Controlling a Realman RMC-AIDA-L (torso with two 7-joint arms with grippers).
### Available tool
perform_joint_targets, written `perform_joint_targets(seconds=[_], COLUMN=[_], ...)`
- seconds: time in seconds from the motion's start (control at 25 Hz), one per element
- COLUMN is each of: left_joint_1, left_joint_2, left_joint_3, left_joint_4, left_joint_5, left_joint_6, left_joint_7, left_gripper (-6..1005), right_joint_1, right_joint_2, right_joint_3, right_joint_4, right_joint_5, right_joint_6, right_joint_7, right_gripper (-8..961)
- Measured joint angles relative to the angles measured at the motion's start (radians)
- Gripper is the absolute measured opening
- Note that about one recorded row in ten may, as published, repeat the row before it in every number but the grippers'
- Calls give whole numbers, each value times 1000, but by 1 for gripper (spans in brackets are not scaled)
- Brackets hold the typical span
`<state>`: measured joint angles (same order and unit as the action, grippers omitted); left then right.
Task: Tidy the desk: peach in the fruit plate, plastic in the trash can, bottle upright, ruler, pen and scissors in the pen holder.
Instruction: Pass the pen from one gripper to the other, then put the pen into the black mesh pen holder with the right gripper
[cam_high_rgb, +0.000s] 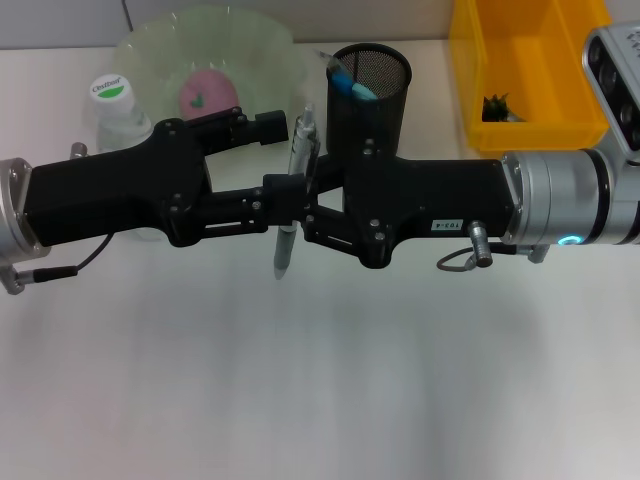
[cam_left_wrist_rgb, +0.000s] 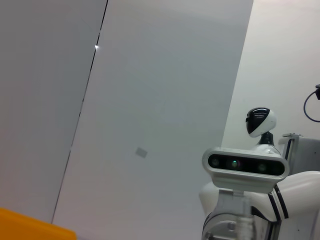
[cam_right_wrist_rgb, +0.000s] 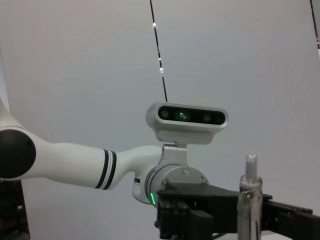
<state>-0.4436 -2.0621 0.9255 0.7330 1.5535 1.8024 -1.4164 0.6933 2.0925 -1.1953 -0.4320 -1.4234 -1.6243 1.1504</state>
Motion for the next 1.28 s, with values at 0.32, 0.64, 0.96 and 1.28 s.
perform_joint_targets(seconds=[0.32,0.64,0.96,1.28], left_joint_1=[19,84,132,131], left_joint_2=[3,2,-4,-5], left_joint_3=[-35,-42,-42,-42], left_joint_4=[19,14,-20,-46], left_joint_5=[-5,-5,-5,-7], left_joint_6=[60,101,128,123], left_joint_7=[2,98,208,231], left_gripper=[809,806,802,800], right_joint_1=[-28,-88,-38,2], right_joint_2=[-2,-10,-7,-1], right_joint_3=[10,61,101,81], right_joint_4=[-2,-108,-136,-63], right_joint_5=[32,168,171,216], right_joint_6=[51,204,484,615], right_joint_7=[-3,3,-11,-111], right_gripper=[125,126,125,125])
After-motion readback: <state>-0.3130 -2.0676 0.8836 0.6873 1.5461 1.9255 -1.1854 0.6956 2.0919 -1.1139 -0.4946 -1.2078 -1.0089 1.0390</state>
